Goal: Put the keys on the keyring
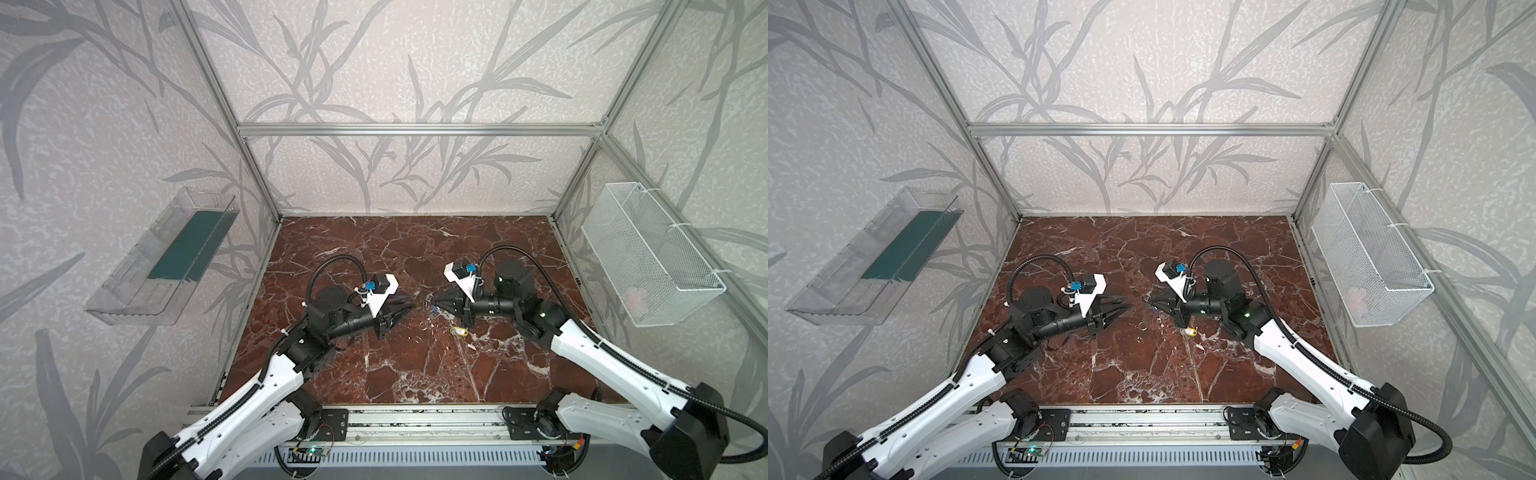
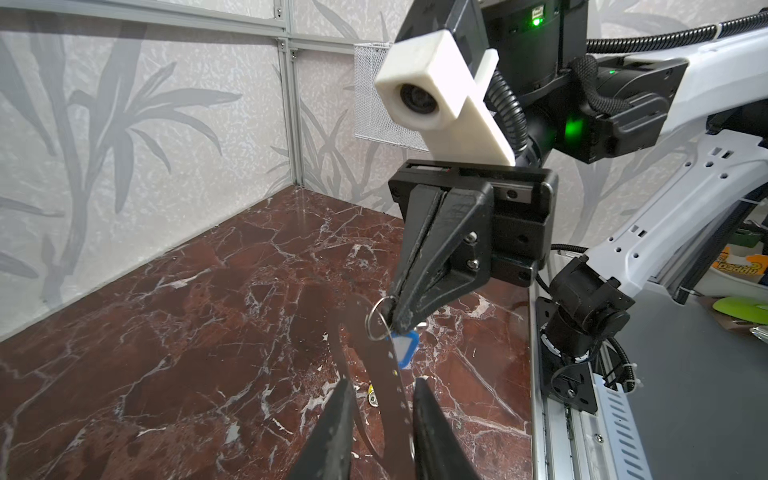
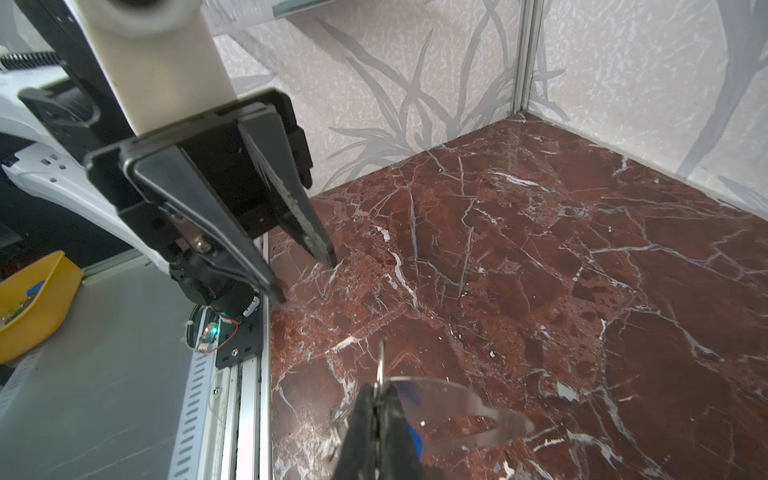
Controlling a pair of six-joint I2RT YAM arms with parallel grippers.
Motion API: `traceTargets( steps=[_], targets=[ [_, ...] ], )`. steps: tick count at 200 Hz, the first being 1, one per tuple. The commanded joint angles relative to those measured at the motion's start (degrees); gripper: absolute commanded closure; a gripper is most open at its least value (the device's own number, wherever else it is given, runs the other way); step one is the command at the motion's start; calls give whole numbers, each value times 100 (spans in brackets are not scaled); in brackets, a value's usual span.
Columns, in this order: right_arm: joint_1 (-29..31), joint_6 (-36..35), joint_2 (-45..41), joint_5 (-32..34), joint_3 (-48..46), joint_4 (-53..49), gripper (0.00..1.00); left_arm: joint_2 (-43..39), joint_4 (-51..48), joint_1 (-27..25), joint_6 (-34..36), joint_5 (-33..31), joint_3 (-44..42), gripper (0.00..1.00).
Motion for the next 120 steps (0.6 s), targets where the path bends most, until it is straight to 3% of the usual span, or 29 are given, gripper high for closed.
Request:
traceTargets(
  steps=[1, 39, 120],
  targets=[
    [91, -637, 114, 49, 445, -920, 100, 36, -477, -33, 193, -53, 274, 72],
    [235, -1016, 258, -95, 797, -1433, 100, 451, -750, -33, 400, 321, 766, 73],
    [238, -970, 215, -355, 736, -1368, 100, 858, -1020, -40, 658, 1255, 1137, 72]
  ],
)
